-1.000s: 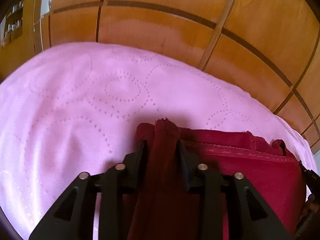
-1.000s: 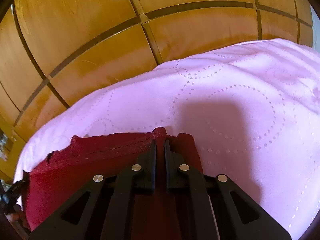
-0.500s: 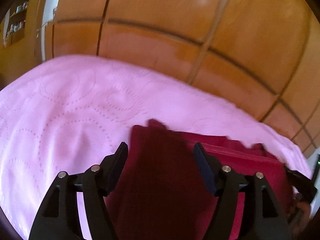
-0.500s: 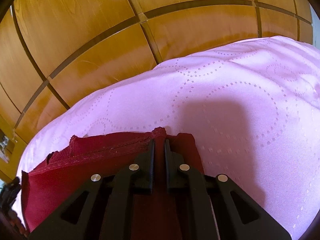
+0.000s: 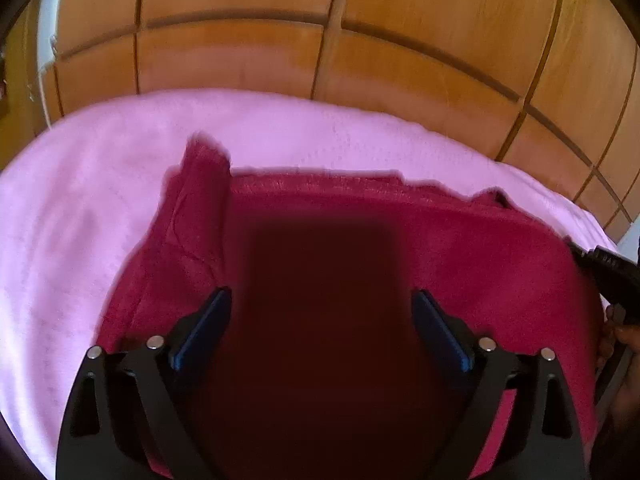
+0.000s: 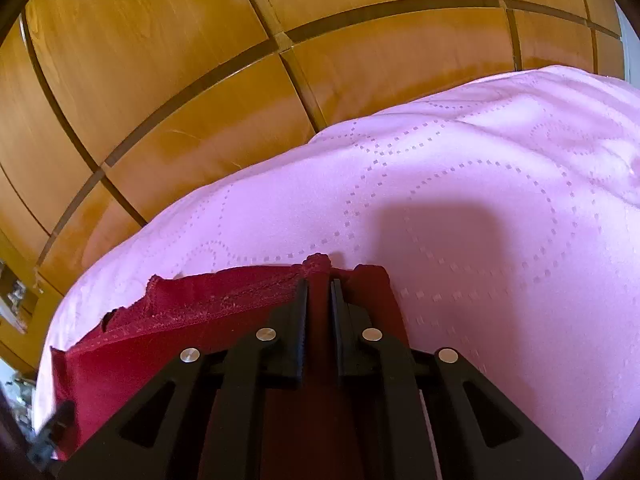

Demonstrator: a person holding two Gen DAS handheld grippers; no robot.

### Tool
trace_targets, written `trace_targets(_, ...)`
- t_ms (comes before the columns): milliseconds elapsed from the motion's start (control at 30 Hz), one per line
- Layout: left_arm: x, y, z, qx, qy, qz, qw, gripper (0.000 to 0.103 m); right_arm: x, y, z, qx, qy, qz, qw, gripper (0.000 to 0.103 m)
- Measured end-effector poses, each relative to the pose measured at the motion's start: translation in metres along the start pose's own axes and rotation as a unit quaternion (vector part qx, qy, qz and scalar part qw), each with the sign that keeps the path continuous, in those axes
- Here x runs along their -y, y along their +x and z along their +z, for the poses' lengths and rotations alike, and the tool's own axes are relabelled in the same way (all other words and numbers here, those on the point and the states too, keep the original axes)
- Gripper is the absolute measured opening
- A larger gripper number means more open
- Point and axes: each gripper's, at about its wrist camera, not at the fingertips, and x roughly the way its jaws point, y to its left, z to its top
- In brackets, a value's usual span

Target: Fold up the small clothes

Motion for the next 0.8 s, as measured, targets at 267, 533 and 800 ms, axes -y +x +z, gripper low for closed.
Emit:
trace_targets(267, 0.001, -0.002, -0.002, 0.004, 0.008, -0.002, 1.0, 0.097, -0.002, -0.037, -0.005, 0.07, 0.002, -0.005, 0.998, 0.033)
trace_targets(533, 0.002, -0.004, -0.003, 0.006, 0.009, 0.001, 0.9999, 0.097, -0.05, -0.083, -0.029, 0.067, -0.137, 0.019, 0.988, 0.033)
trace_targets(800, 0.0, -0.006, -0.004, 0.007, 0.007, -0.01, 0.9999, 0.099, -0.012, -0.031, -0.035, -0.001, -0.087, -0.04, 0.995, 0.033)
